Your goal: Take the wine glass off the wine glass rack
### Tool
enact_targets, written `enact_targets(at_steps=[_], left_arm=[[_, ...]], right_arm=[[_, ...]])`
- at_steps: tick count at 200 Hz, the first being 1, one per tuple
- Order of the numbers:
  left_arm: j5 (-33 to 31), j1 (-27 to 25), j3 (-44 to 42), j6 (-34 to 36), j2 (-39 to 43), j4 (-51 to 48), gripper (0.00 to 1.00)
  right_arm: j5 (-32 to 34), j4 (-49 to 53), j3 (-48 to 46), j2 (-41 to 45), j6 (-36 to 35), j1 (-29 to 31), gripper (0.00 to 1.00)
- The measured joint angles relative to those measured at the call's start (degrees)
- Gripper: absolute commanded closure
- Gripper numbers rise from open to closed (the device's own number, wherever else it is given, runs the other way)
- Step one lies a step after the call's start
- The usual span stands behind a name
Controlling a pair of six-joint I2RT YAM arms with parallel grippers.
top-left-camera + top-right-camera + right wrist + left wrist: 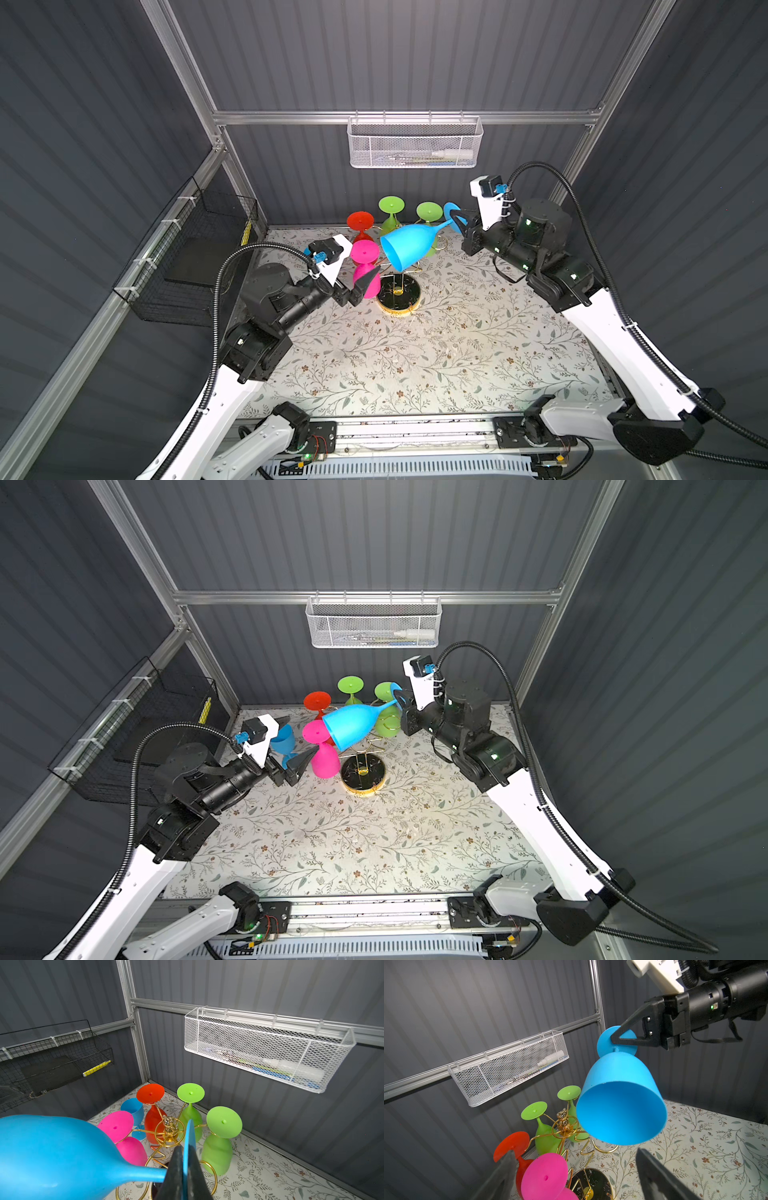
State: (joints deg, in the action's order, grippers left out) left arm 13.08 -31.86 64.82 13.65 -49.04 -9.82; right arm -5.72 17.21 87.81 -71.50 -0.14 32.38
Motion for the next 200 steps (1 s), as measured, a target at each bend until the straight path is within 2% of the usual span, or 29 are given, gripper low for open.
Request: enact_targets(at_steps=[43,87,129,153,161,169,178,200], left_arm=[[7.15,0.00,1.97,-1.66,-3.80,0.28,0.20],[10.12,0.00,3.15,-2.99,-6.60,0.48,0.29],[11.56,0.00,5.49,-4.04,-8.31,0.44,0.48],[12.22,0.00,7.17,-3.85,-9.29,0.13,0.54],[12.44,0.00,7.67,-3.89,-9.62,-0.04,0.61],[12.61,0.00,8.09,-4.20,-9.86,-0.35,0.73],[12.90,0.00,8.28,-3.85,-9.99,-0.48,0.81],[13.33,-0.39,8.31,-4.28,-9.97,-0.90,0.84]], right_arm=[[-4.50,-2.73,-3.02,2.54,1.46,-0.74,1.00],[-8.72,-5.29,-4.96,2.69,3.13,-0.74,1.00],[-11.19,-6.58,-5.95,2.67,4.46,-0.74,1.00],[-12.96,-7.21,-6.16,2.67,5.03,-0.74,1.00],[-13.46,-7.41,-6.32,2.67,5.20,-0.74,1.00],[-13.88,-7.61,-6.54,2.67,5.33,-0.74,1.00],[-14.05,-8.00,-6.86,2.64,5.60,-0.74,1.00],[-14.23,-8.68,-7.74,2.56,6.38,-0.85,1.00]])
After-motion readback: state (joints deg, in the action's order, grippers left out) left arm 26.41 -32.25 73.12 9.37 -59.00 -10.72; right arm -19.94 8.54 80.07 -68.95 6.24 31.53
